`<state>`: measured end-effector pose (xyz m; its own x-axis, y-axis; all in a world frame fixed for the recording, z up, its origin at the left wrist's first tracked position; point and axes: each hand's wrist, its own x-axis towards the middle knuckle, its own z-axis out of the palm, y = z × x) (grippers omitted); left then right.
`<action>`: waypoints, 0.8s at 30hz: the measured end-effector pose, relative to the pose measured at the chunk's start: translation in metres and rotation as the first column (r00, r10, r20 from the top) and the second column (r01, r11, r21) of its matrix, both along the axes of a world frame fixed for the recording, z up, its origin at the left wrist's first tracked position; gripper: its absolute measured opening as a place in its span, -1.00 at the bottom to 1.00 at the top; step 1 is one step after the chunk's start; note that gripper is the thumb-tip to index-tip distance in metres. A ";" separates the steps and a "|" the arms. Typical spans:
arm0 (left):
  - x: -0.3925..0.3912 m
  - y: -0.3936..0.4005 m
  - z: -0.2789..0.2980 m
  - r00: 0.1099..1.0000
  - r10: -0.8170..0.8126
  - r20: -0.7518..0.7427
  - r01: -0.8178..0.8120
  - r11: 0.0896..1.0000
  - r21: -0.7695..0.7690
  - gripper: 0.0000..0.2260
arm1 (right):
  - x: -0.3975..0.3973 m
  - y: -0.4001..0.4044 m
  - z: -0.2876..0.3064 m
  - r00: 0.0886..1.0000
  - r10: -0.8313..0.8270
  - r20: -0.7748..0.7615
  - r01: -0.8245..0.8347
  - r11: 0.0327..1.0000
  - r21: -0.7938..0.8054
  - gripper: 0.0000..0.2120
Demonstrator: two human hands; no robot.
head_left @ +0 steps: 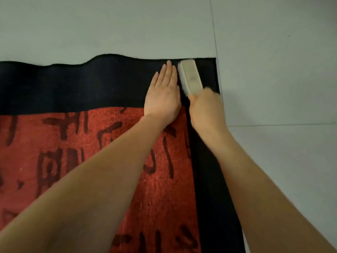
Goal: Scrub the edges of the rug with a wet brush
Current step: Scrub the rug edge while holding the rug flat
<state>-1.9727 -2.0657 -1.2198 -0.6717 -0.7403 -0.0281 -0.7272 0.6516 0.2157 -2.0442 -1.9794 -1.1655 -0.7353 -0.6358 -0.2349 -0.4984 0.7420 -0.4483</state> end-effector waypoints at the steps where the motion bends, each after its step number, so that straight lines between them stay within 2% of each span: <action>1: -0.001 -0.003 0.002 1.000 -0.016 0.013 0.015 0.999 0.034 -0.51 | -0.009 -0.017 0.000 1.000 -0.008 0.021 0.008 1.000 -0.018 -0.71; 4: 0.004 -0.008 0.011 0.994 -0.065 0.091 0.052 0.989 0.140 -0.49 | -0.019 -0.027 0.001 0.991 -0.045 0.127 0.058 0.993 -0.100 -0.71; 6: 0.012 0.002 0.016 0.997 -0.017 0.081 0.007 0.992 0.124 -0.49 | -0.005 0.014 0.003 0.990 -0.059 0.131 0.072 0.993 -0.090 -0.71; 9: 0.030 0.049 0.018 0.996 0.031 -0.087 -0.027 0.998 0.057 -0.51 | 0.027 0.096 0.005 0.988 -0.078 0.131 0.099 0.981 -0.165 -0.58; 11: 0.046 0.091 0.021 0.983 0.032 -0.182 -0.017 0.996 0.083 -0.51 | 0.051 0.141 0.005 0.990 -0.031 0.139 0.062 0.973 -0.224 -0.51; 13: 0.070 0.128 0.020 0.977 0.076 -0.201 -0.050 0.990 0.136 -0.48 | 0.080 0.174 0.001 0.990 0.056 0.130 -0.027 0.975 -0.219 -0.52; 16: 0.102 0.157 0.007 0.997 0.032 -0.072 -0.023 0.992 0.120 -0.44 | 0.120 0.205 -0.006 0.974 0.210 0.085 -0.197 0.970 -0.142 -0.48; 18: 0.109 0.153 0.001 1.000 -0.003 0.003 0.003 0.998 0.066 -0.45 | 0.105 0.214 -0.010 0.948 0.297 -0.112 -0.300 0.954 -0.008 -0.40; 20: 0.104 0.151 0.004 0.998 -0.024 0.054 0.021 0.998 0.060 -0.47 | 0.063 0.220 -0.004 0.969 0.217 -0.114 -0.203 0.971 0.125 -0.39; 22: 0.100 0.149 0.006 0.995 -0.028 0.099 0.021 0.997 0.073 -0.49 | 0.036 0.222 0.007 0.998 0.022 -0.056 -0.014 0.991 0.132 -0.43; 23: 0.100 0.151 0.007 0.993 -0.023 0.115 0.014 0.997 0.079 -0.49 | 0.040 0.218 0.013 0.999 -0.003 -0.050 0.009 0.993 0.115 -0.43; 24: 0.100 0.152 0.008 0.992 -0.020 0.125 0.011 0.997 0.080 -0.49 | 0.052 0.212 0.014 0.995 0.083 -0.054 -0.077 0.991 0.109 -0.41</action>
<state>-1.8722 -1.9141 -1.2117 -0.6706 -0.7220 -0.1703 -0.7416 0.6476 0.1747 -1.9925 -1.7676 -1.1514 -0.6976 -0.6666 -0.2625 -0.5808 0.7408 -0.3376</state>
